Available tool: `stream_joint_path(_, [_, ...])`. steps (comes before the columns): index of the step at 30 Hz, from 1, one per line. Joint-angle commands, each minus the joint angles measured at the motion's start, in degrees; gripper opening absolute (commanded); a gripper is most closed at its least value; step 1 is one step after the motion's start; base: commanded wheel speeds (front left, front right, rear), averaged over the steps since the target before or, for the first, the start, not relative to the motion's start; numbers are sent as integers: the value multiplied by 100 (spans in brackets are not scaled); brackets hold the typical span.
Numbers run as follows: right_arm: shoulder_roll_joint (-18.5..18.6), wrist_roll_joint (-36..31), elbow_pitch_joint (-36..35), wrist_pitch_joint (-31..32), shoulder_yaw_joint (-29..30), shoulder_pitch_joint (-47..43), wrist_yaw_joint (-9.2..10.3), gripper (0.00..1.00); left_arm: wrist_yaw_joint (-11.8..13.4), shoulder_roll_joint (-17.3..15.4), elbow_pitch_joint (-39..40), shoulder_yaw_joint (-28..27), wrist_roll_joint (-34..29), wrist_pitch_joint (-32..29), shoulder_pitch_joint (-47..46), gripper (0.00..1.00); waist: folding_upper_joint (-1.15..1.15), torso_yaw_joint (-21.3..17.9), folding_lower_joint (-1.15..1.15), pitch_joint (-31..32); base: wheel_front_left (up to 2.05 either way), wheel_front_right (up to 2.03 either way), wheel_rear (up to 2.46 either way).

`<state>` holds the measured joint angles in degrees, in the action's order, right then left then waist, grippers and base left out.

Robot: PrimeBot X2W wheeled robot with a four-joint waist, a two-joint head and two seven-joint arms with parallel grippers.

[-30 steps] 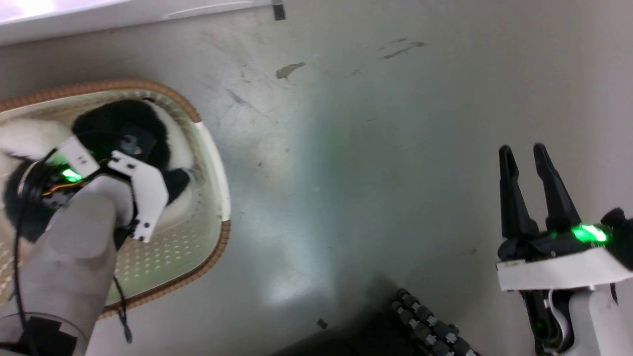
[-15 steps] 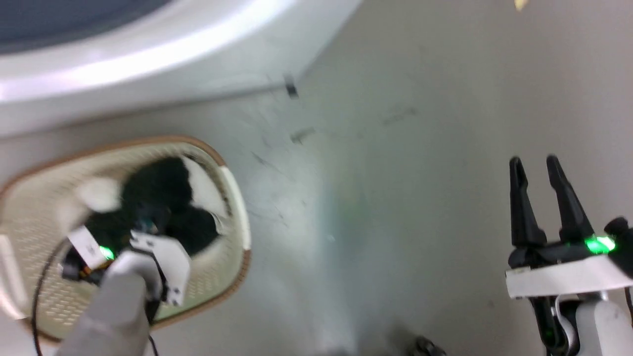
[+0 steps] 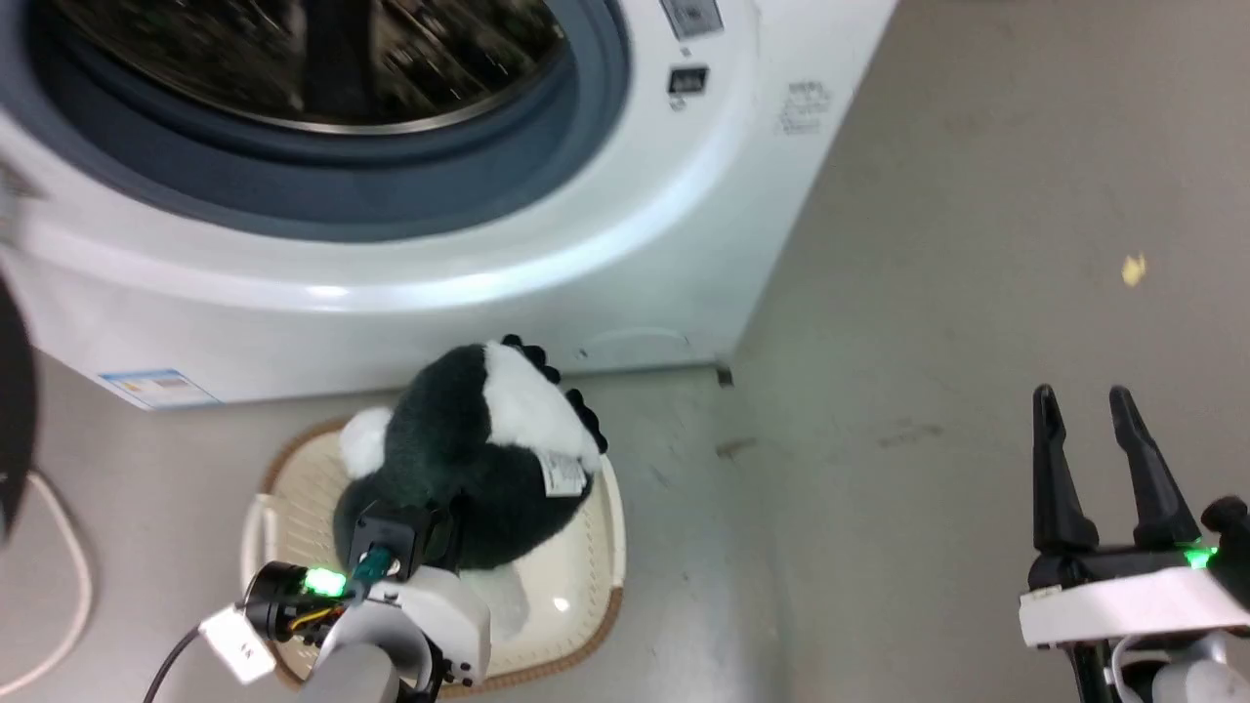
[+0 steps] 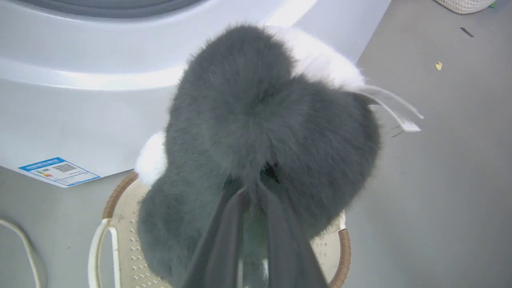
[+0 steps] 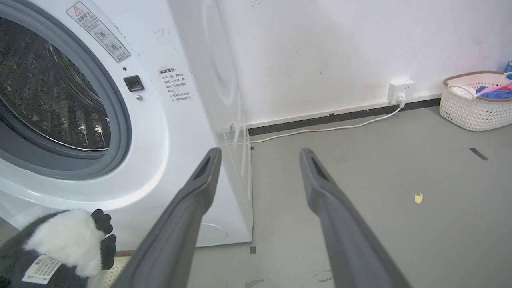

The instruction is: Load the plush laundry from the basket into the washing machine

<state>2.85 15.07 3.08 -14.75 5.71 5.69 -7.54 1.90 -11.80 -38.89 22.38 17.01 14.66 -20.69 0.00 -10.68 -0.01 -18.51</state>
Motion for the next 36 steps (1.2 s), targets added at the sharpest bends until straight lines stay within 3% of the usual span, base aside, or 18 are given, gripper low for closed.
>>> stream_joint_path(1, [3,-24,11,-25,19,-95,5,100,51,3,258,-79,-65,33,132,0,0,217,1,313,0,0,0])
stream_joint_path(7, [3,-28,29,-25,24,-232,5,100,196,16,1761,-421,-452,33,671,0,0,250,1,525,0,0,0])
stream_joint_path(15, [3,147,-23,-25,-30,-191,5,100,118,-174,3362,-803,-988,33,619,0,0,140,1,331,0,0,0])
stream_joint_path(22, [3,391,-69,-25,-114,48,5,100,-75,-552,3533,-1154,-996,-64,-369,0,0,-168,1,-366,0,0,0])
stream_joint_path(31, [3,814,-110,-25,-344,549,5,100,-544,-1255,3477,-1339,-995,-1347,-2555,0,0,-785,1,-1651,0,0,0])
stream_joint_path(36, [3,1085,-137,-25,-485,791,5,100,-730,-1625,2949,-1282,-1087,-1923,-3860,0,0,-1103,1,-2195,0,0,0])
